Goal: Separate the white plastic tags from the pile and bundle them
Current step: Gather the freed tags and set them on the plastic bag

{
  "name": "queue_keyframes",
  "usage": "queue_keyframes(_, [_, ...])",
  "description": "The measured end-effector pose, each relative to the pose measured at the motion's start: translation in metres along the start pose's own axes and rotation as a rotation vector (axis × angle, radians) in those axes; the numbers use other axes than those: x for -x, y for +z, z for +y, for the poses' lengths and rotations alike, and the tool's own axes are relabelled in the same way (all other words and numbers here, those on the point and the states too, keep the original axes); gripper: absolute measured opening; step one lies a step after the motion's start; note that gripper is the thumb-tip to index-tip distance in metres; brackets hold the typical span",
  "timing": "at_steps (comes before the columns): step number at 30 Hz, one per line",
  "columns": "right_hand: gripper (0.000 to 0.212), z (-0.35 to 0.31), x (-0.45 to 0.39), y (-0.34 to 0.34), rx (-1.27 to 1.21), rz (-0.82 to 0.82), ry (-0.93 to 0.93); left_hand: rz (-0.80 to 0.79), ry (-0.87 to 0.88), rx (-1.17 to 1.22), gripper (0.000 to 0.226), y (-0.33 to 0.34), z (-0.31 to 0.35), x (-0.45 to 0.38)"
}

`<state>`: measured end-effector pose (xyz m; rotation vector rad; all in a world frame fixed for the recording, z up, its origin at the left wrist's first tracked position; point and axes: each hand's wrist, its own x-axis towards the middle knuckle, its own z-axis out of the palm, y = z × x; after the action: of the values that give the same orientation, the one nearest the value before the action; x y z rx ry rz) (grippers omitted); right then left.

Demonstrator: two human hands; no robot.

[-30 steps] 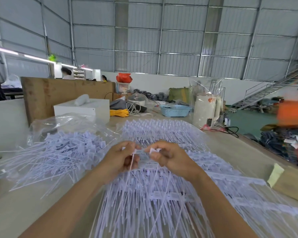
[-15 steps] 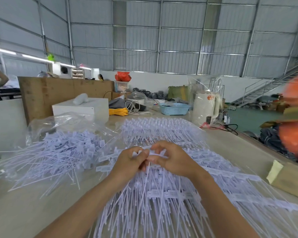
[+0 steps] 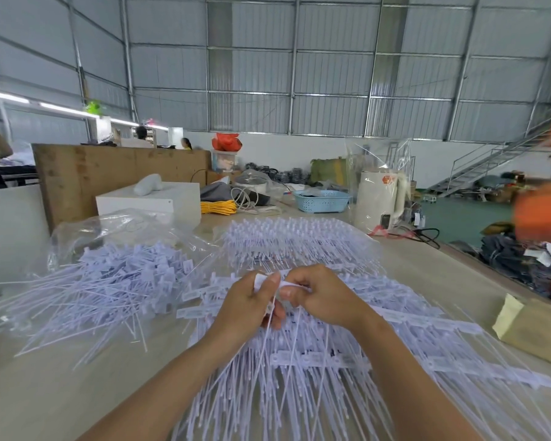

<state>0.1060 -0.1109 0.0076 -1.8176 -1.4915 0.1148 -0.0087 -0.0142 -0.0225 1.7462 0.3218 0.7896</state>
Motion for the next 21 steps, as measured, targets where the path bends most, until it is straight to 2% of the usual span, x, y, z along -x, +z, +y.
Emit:
queue_keyframes(6, [0.02, 0.0, 0.0, 0.001, 0.013, -0.026, -0.002, 0.015, 0.063, -0.131, 0.032, 0.004, 0.002, 0.0])
queue_keyframes(10, [0.014, 0.002, 0.002, 0.001, 0.137, -0.047, 0.033, -0.016, 0.001, -0.166, 0.027, 0.005, 0.002, -0.003])
queue_keyframes(16, [0.008, -0.005, 0.003, -0.002, 0.32, -0.092, 0.03, -0.172, -0.162, -0.012, 0.028, -0.006, 0.004, -0.006])
queue_keyframes(21, [0.019, -0.018, 0.006, -0.005, 0.5, -0.107, -0.049, -0.272, -0.277, 0.114, 0.031, -0.018, 0.007, -0.009])
